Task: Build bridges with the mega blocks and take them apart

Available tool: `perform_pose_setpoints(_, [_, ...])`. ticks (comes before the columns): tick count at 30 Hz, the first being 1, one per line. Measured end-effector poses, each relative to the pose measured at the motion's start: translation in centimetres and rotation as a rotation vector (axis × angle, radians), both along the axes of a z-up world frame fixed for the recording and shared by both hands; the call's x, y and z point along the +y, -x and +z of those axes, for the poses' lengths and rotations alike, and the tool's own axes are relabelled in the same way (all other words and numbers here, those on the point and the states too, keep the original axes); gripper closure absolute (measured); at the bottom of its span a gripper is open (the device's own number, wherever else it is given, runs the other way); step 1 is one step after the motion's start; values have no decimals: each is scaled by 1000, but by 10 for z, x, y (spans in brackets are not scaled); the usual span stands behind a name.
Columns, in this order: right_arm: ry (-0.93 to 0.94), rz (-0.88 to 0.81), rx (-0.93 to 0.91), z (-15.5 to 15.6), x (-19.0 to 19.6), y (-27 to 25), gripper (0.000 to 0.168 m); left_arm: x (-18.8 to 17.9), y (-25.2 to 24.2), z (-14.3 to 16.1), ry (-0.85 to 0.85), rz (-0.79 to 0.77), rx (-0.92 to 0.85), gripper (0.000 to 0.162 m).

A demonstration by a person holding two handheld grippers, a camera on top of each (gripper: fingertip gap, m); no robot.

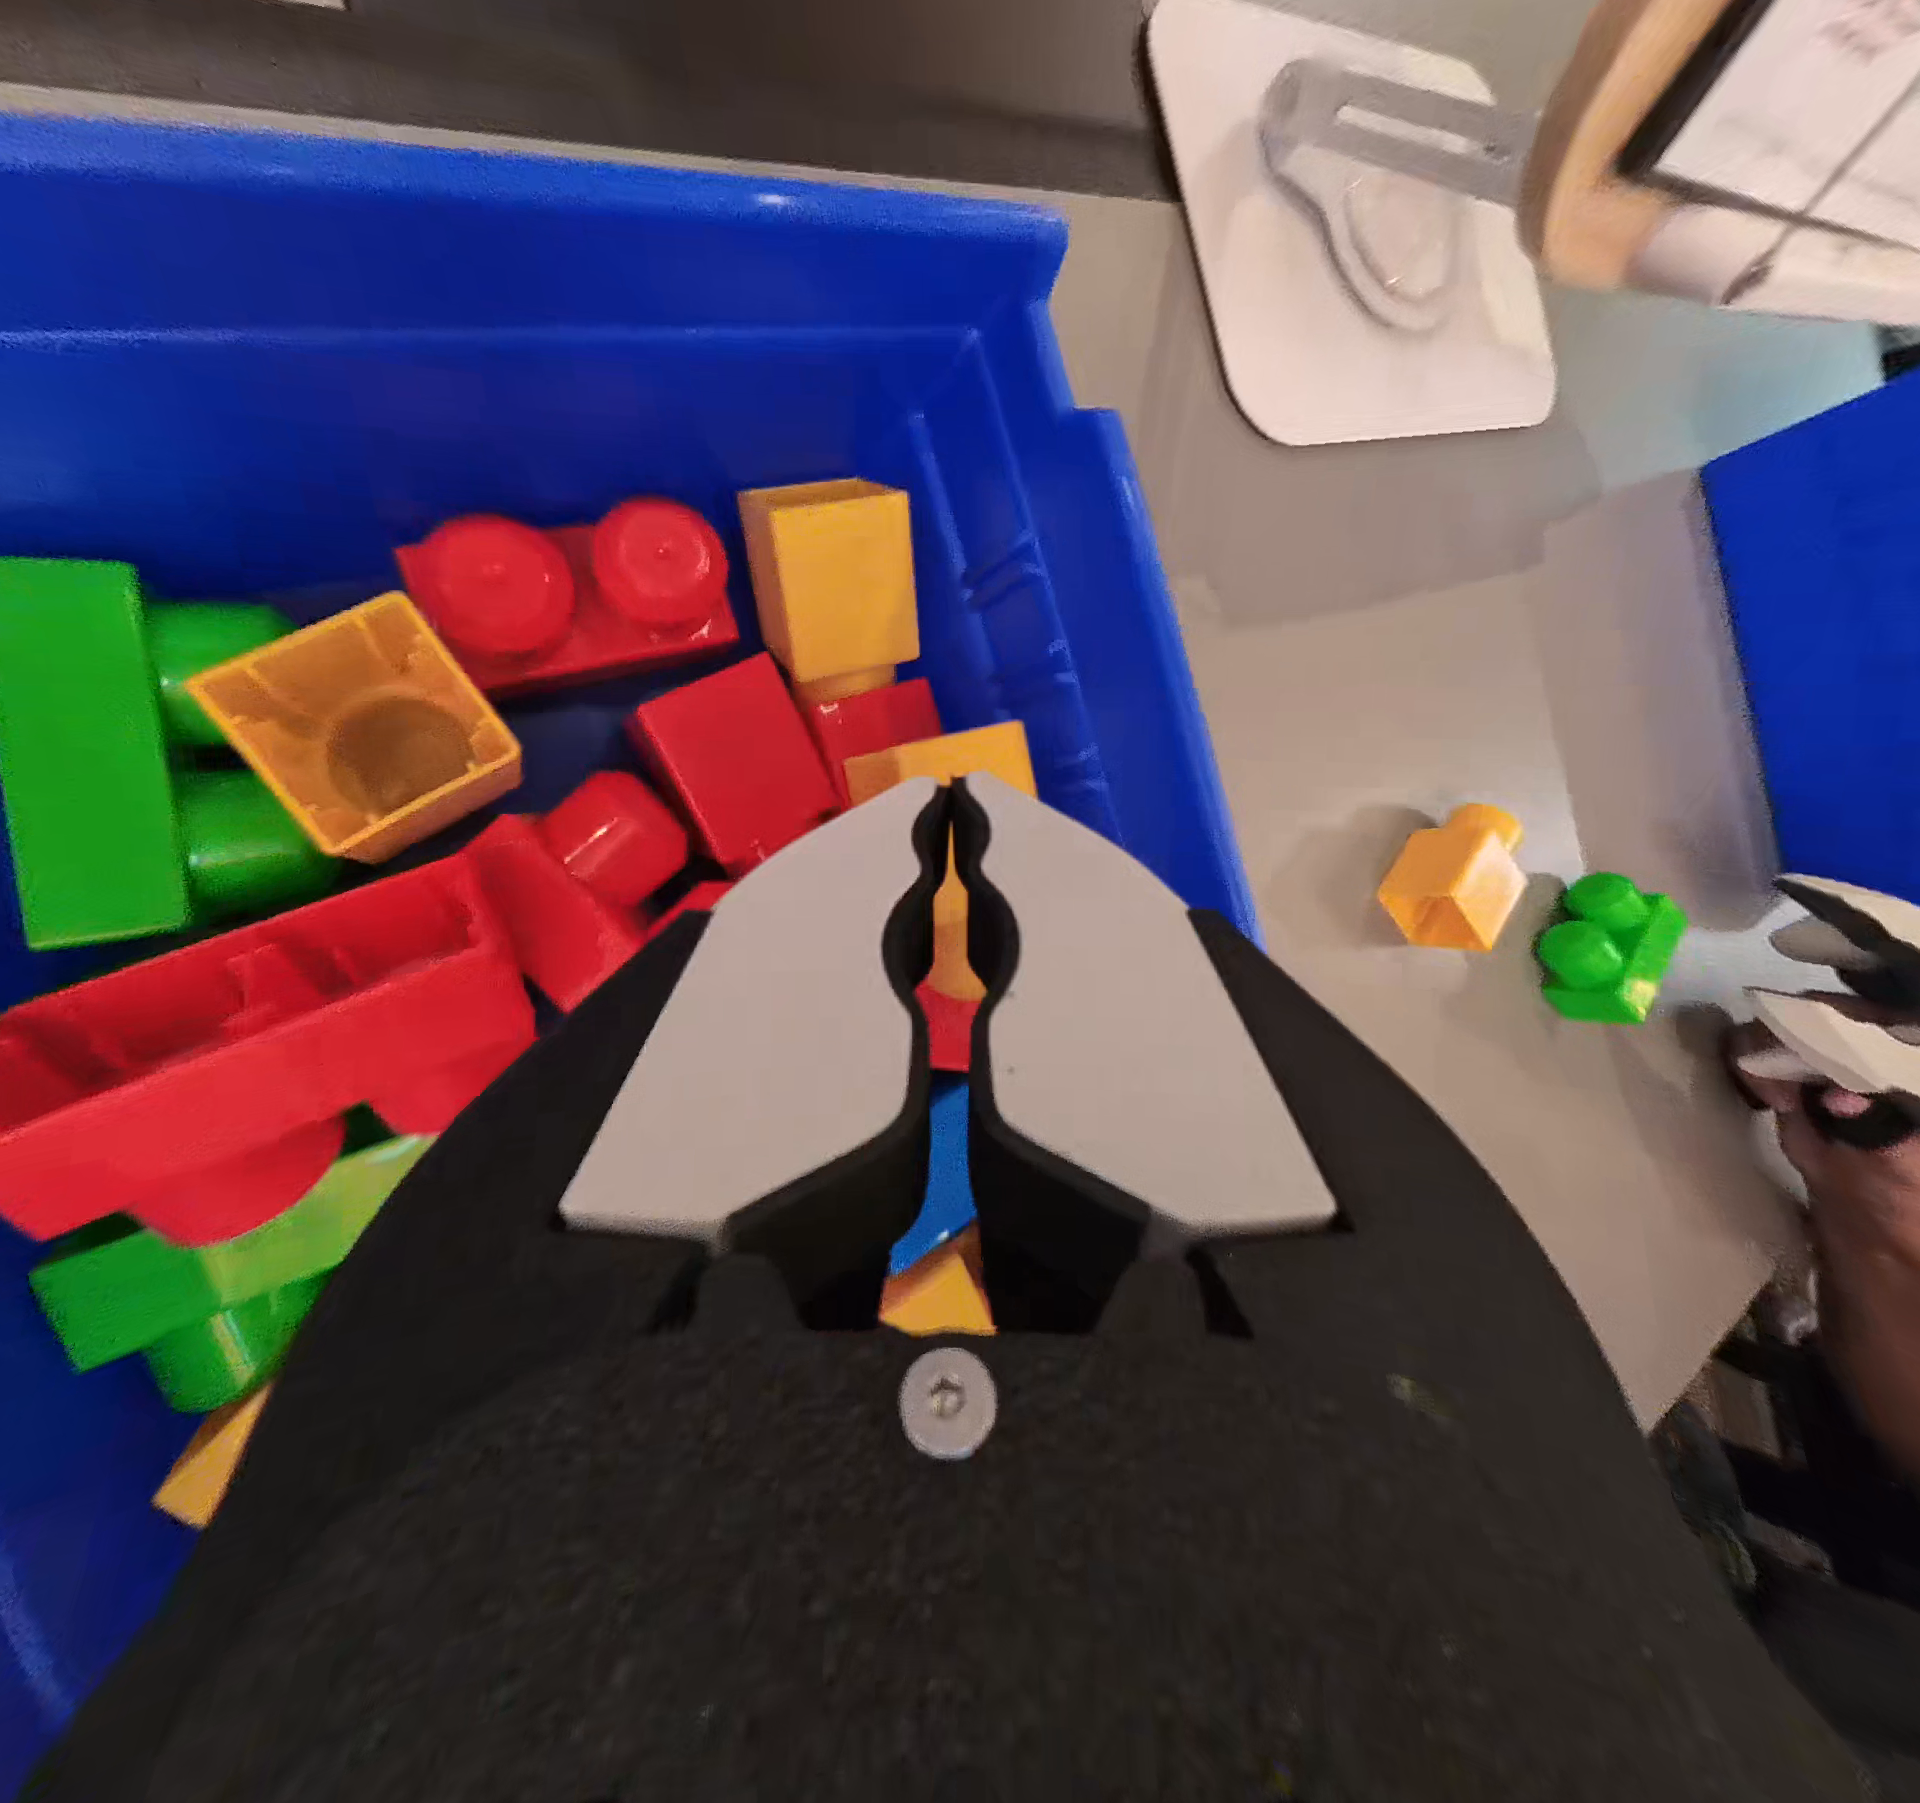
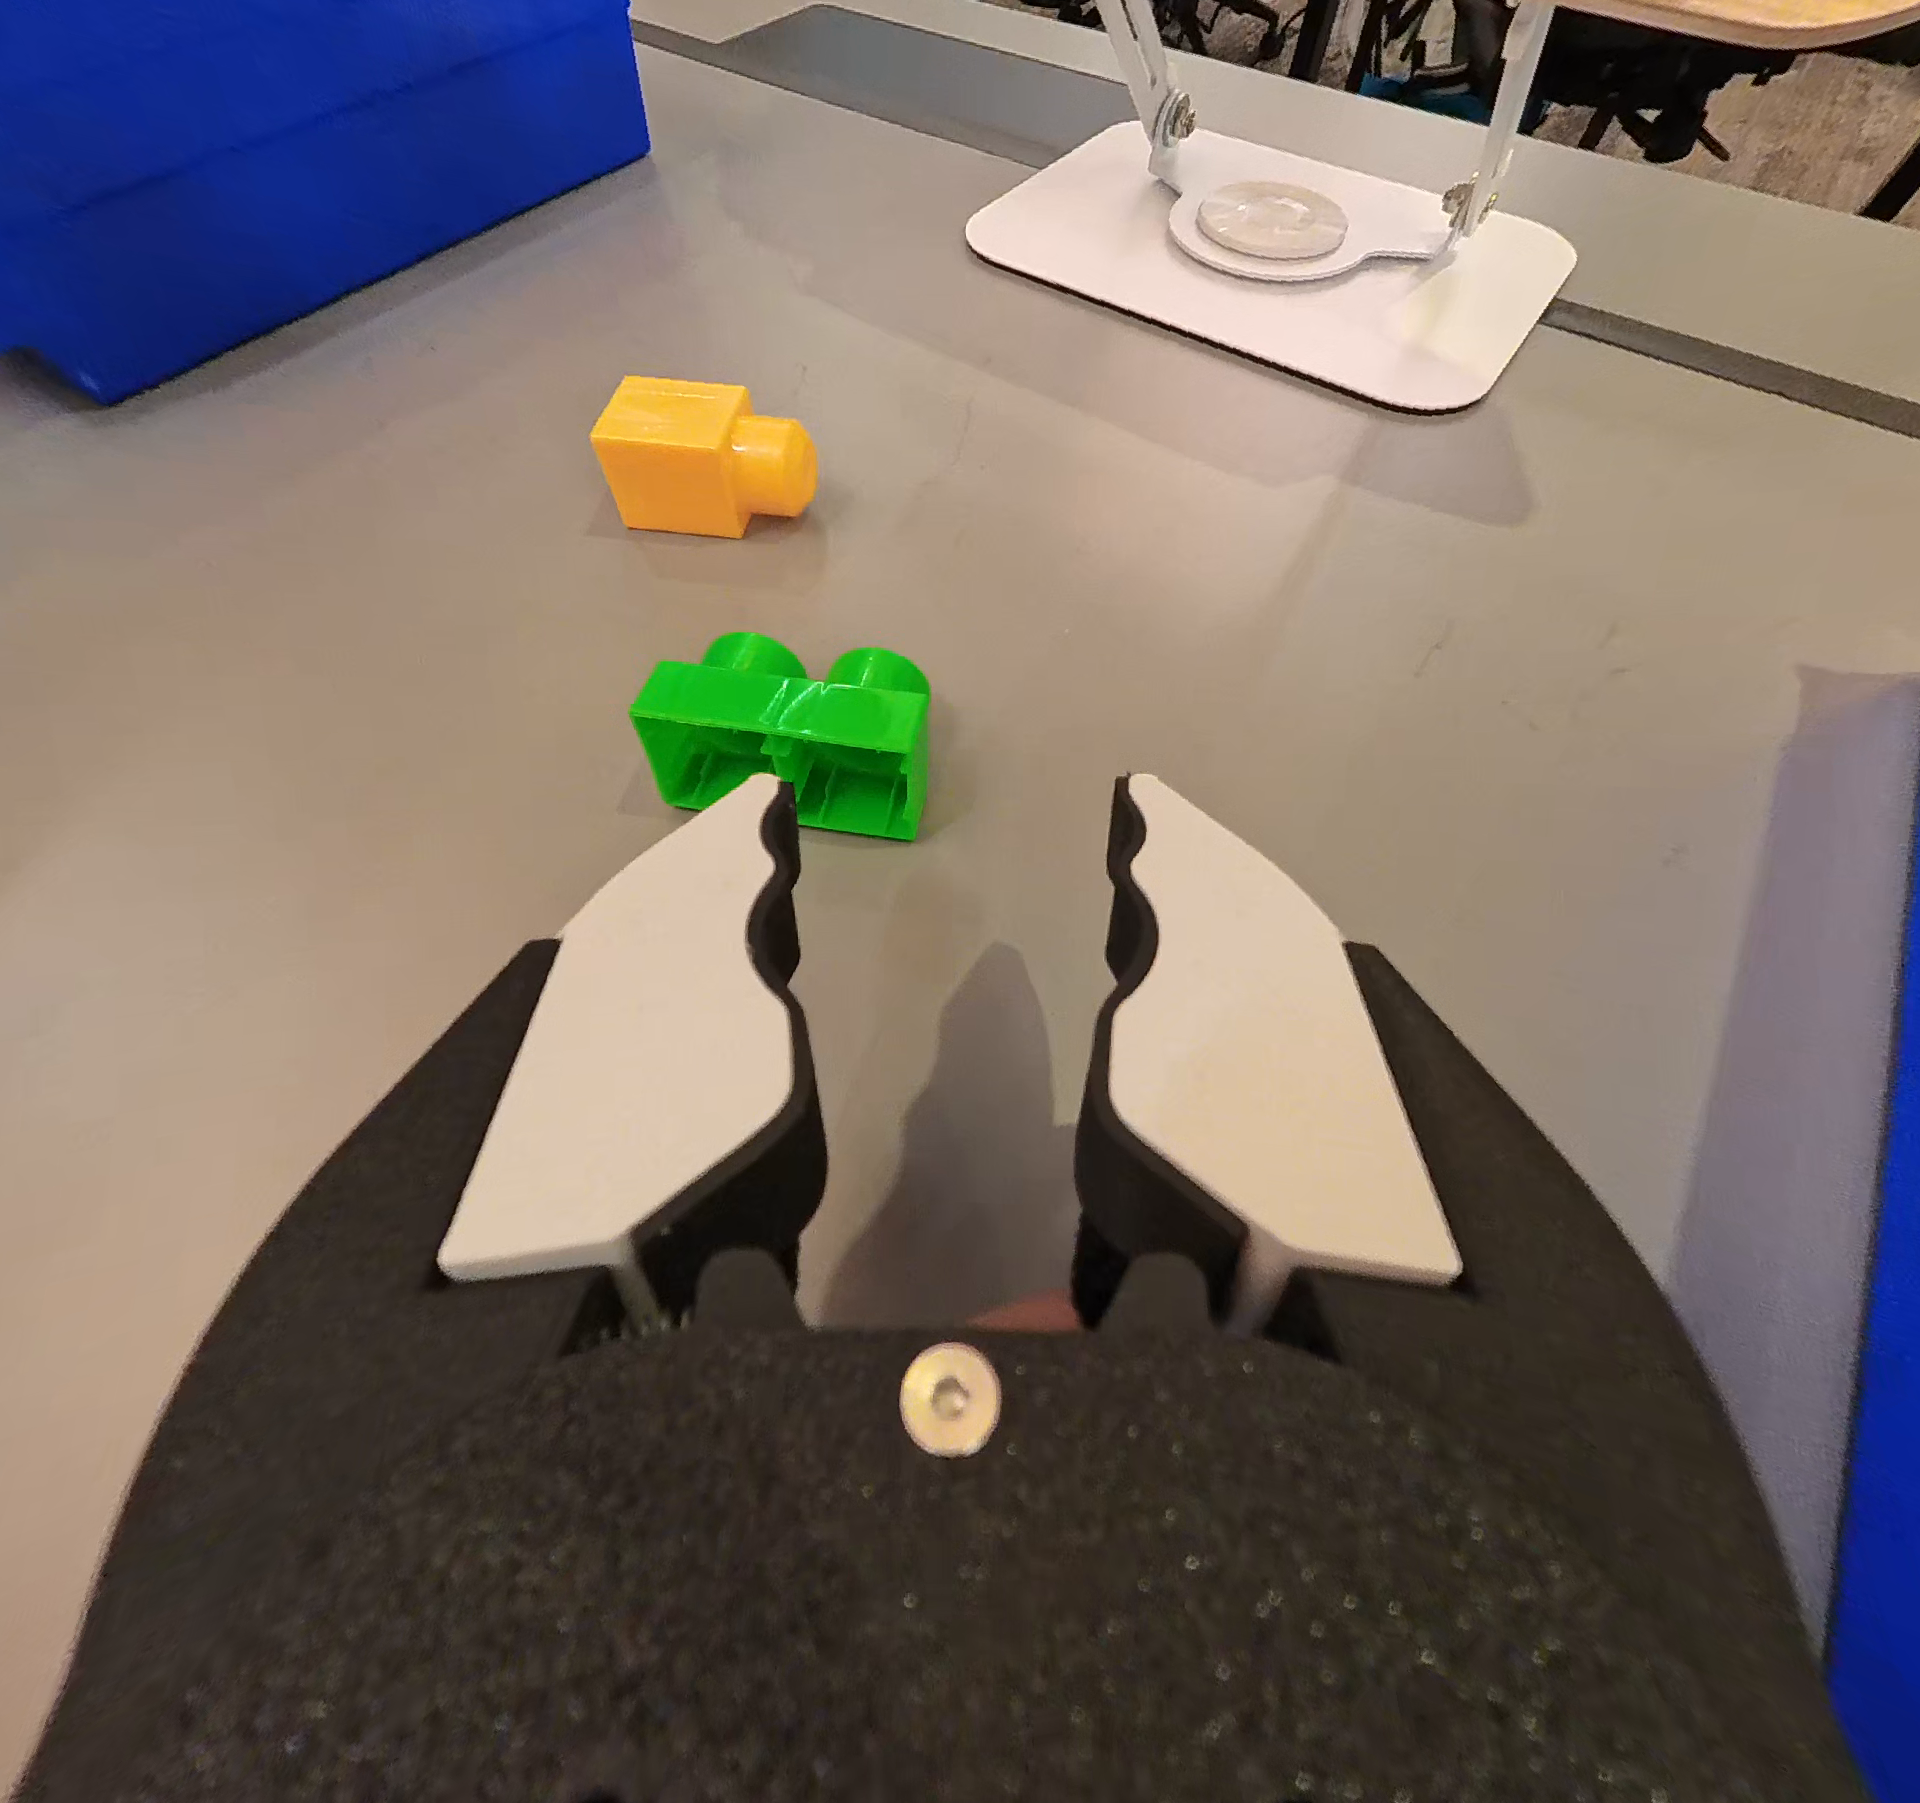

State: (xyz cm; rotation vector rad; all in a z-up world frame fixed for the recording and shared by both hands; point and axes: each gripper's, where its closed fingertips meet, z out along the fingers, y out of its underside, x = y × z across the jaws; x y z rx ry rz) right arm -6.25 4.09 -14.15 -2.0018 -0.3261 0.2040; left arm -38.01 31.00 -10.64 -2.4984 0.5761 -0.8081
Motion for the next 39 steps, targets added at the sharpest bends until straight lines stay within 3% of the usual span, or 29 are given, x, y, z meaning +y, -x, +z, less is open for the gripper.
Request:
perform_pose_setpoints(9, [3,4,2,0,0,0,111,-24,24,37,-83,-4,27,156])
perform_pose_setpoints(11, [2,5,4,0,0,0,111,-32,30,43,-106,-10,39,143])
perform_pose_setpoints(13, [4,7,2,-1,0,1,111,-38,34,44,-127,-50,60,120])
perform_pose_setpoints(16, [0,14,-1,0,-1,2,111,-33,41,31,-300,-229,270,95])
perform_pose_setpoints(22, [23,29,7,-3,-1,4,111,-32,15,7,-414,-699,530,93])
perform_pose_setpoints(27, [19,22,2,-3,0,3,111,-25,14,-18,-374,-944,785,78])
perform_pose_setpoints(32, [33,18,-24,-6,0,3,111,-21,2,-30,-367,-1069,769,77])
perform_pose_setpoints(39, [57,20,-22,-9,2,3,112,-20,-7,-47,-329,-1148,644,93])
